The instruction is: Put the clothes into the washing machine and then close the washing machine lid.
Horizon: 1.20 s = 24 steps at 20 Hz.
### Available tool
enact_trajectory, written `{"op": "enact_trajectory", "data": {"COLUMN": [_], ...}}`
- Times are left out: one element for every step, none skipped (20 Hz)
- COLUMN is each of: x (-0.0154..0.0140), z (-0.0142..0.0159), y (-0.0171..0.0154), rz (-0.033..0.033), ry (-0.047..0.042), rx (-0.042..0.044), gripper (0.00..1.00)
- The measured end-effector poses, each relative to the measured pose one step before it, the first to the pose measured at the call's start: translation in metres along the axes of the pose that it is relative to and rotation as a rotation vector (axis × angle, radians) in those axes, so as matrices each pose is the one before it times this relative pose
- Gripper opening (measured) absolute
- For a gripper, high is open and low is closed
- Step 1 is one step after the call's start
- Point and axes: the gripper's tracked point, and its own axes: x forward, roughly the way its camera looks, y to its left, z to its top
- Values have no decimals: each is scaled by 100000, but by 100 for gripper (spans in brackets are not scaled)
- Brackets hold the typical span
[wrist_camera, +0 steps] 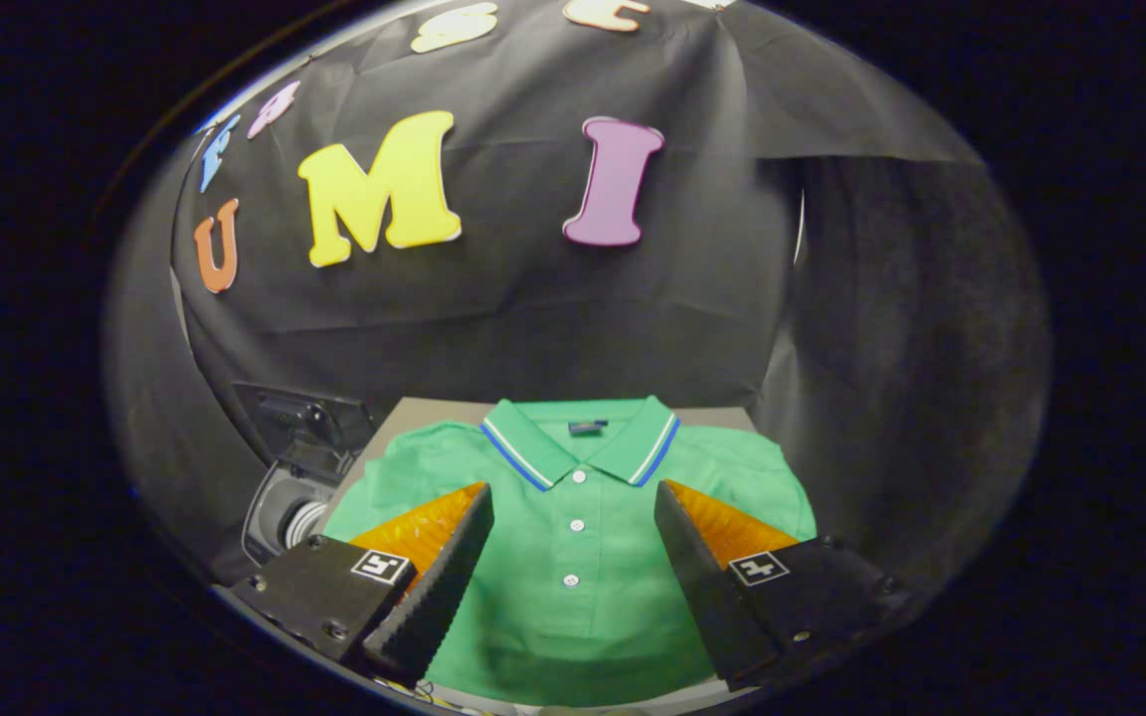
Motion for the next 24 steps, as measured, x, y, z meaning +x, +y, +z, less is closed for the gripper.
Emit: {"op": "enact_trajectory", "data": {"x": [498, 392, 391, 472, 284, 311, 248, 241, -34, -33, -69, 73, -84, 41, 91, 62, 115, 27, 70, 240, 2, 220, 94, 564], "z": [-587, -428, -327, -599, -623, -330, -438, -378, -116, 113, -105, 95, -67, 131, -38, 122, -314, -3, 191, 229, 324, -31, 455, 21], "y": [-35, -98, -63, -23, -75, 33, -102, -176, 176, 72, 187, 122, 16, -113, -145, -88, -48, 77, -19, -68, -223, -62, -312, 18], "rz": [-776, -486, -528, -289, -491, -341, -1025, -1180, 742, 192, 920, 1419, 721, 99, -58, -116, -301, 306, 217, 8, 407, 467, -344, 338], "ry": [2699, 1961, 1815, 2006, 2391, 1384, 1721, 1908, 1098, 941, 1205, 1438, 1136, 2, 140, 190, 357, 905, 579, -250, -565, -1862, -1557, -1776], "rx": [90, -160, 80, -358, -587, -144, -572, -1042, -1190, -1426, -229, -129, 2047, 1954, 514, 131, -490, -644, -245, 703, -184, 618, 862, 1599], "gripper": [100, 100, 100, 99, 99, 98, 98, 96, 95, 94, 93, 92, 90, 89, 89, 87, 86, 86, 85, 76, 66, 55, 45, 34]}}
